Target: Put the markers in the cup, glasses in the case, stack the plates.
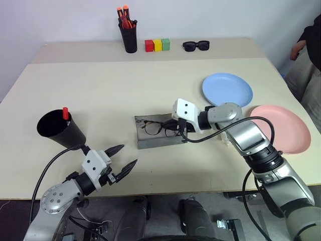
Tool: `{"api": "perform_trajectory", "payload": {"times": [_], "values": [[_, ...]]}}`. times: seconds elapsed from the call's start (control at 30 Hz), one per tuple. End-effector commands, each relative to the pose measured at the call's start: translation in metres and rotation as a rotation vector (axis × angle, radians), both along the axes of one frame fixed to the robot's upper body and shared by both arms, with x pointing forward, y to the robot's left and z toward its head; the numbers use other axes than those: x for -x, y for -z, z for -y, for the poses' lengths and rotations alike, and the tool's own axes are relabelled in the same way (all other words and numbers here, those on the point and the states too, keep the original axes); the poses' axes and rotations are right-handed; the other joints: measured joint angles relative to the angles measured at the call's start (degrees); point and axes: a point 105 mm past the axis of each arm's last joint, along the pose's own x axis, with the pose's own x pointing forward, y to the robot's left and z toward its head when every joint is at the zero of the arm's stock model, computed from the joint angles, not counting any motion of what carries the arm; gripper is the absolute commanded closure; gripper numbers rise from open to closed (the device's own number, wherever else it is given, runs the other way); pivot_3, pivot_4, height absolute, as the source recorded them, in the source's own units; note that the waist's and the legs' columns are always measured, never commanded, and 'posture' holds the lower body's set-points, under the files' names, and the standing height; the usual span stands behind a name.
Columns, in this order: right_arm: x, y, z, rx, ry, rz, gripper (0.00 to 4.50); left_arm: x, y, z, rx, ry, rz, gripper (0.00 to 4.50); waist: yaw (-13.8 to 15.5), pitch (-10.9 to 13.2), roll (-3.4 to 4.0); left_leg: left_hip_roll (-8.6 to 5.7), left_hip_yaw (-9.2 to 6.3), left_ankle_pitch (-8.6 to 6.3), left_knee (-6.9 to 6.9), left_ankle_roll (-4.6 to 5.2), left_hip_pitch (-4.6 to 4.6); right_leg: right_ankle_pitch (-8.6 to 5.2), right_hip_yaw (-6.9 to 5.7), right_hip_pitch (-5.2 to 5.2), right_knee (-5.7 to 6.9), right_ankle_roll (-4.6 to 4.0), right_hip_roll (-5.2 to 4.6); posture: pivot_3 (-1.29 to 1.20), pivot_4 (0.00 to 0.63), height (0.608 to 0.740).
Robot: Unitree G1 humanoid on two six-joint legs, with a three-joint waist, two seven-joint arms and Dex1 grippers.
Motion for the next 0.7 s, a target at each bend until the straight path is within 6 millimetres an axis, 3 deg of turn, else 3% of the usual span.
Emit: {"api": "perform_trajectory", "payload": {"times": [0.03,0.17,0.33,0.43,0.6,0.7], "values": [[0.002,-0.007,-0.004,-0.015,-0.028,0.034,3.52,0.0,-0.006,0.003,-0.014,0.015,0.043,1.13,0.0,0.0,0.0,0.0,0.0,0.0,0.0,0.0,0.0,0.0,0.0,0.0,0.0,0.0,0.0,0.0,0.15,0.74],[0.0,-0.012,-0.004,-0.038,-0.015,0.051,1.53,0.0,-0.006,0.005,-0.013,0.018,0.048,1.13,0.0,0.0,0.0,0.0,0.0,-0.01,0.0,-0.01,0.0,0.0,0.0,0.0,0.0,0.0,0.0,0.0,0.15,0.74],[0.003,-0.025,-0.003,-0.09,-0.037,0.083,1.53,-0.009,-0.013,0.008,0.049,-0.011,0.032,1.13,0.2,0.0,0.0,0.0,0.0,0.0,0.0,-0.01,0.0,0.0,0.0,0.0,0.0,0.0,0.0,0.0,0.15,0.74],[0.006,-0.032,0.001,-0.113,-0.047,0.101,1.46,-0.022,-0.024,0.014,0.16,-0.031,-0.014,2.01,0.3,0.0,0.0,-0.02,-0.01,0.01,0.02,0.01,0.0,0.01,-0.01,0.02,0.01,0.02,0.0,0.0,0.15,0.74],[0.009,-0.034,0.016,-0.121,-0.004,0.113,1.46,-0.06,-0.056,0.026,0.204,-0.079,0.041,4.46,0.7,0.0,-0.03,-0.06,-0.09,0.05,0.11,0.01,0.01,0.05,-0.07,0.08,0.07,0.09,0.04,0.0,0.15,0.74],[0.01,-0.034,0.023,-0.123,0.021,0.115,1.46,-0.084,-0.067,0.032,0.174,-0.112,0.039,4.46,0.6,0.0,-0.03,-0.16,-0.07,0.06,0.13,0.0,0.01,0.14,-0.06,0.09,0.1,0.26,0.05,0.0,0.15,0.74]]}}
